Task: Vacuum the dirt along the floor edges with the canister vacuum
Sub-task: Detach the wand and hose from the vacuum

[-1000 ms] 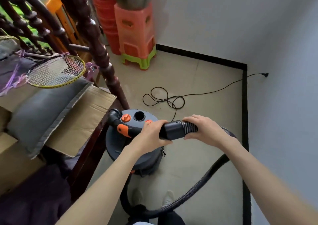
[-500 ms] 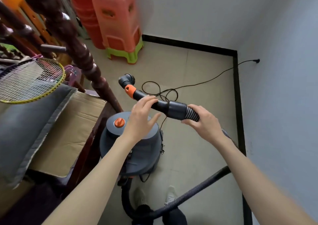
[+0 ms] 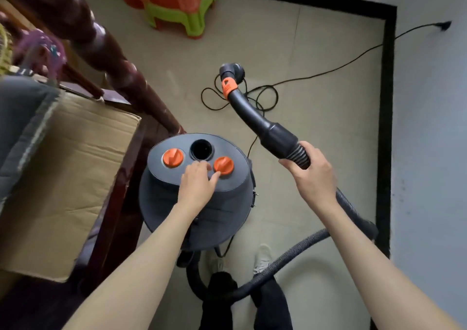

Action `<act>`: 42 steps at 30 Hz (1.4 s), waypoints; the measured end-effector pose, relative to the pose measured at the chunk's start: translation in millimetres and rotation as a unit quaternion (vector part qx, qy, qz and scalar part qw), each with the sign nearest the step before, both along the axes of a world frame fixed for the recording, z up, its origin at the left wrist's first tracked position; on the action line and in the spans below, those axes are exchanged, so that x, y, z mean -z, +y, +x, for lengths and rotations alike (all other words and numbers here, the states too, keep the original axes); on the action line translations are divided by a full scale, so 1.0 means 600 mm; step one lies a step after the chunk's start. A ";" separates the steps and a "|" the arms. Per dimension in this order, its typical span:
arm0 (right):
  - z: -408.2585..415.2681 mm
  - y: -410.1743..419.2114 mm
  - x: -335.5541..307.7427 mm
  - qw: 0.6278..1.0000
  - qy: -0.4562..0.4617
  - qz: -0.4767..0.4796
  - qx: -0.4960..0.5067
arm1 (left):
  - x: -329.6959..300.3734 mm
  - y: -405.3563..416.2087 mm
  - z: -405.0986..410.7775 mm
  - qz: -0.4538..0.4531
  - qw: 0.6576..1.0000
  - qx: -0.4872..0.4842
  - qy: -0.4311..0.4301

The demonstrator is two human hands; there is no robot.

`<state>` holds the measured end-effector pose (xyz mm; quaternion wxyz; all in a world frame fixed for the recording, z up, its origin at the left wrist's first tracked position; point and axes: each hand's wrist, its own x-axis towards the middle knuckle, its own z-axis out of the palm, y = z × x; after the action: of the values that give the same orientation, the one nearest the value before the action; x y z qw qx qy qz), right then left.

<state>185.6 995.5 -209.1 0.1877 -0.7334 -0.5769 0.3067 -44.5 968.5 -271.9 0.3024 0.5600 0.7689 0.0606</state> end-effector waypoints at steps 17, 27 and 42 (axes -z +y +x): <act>0.001 -0.016 0.039 1.000 0.014 -0.018 -0.012 | 0.026 0.053 0.050 -0.031 0.966 0.122 0.224; 0.013 -0.034 0.016 0.998 -0.015 -0.017 -0.051 | -0.019 0.015 0.023 0.034 0.999 0.032 0.001; 0.108 -0.094 -0.199 0.969 -0.006 0.047 -0.244 | -0.302 -0.039 0.129 0.164 0.932 0.320 0.045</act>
<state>250.3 939.2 -89.8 0.1378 -0.5628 -0.7532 0.3115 33.0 944.8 -90.7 0.1750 0.8204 0.5409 0.0608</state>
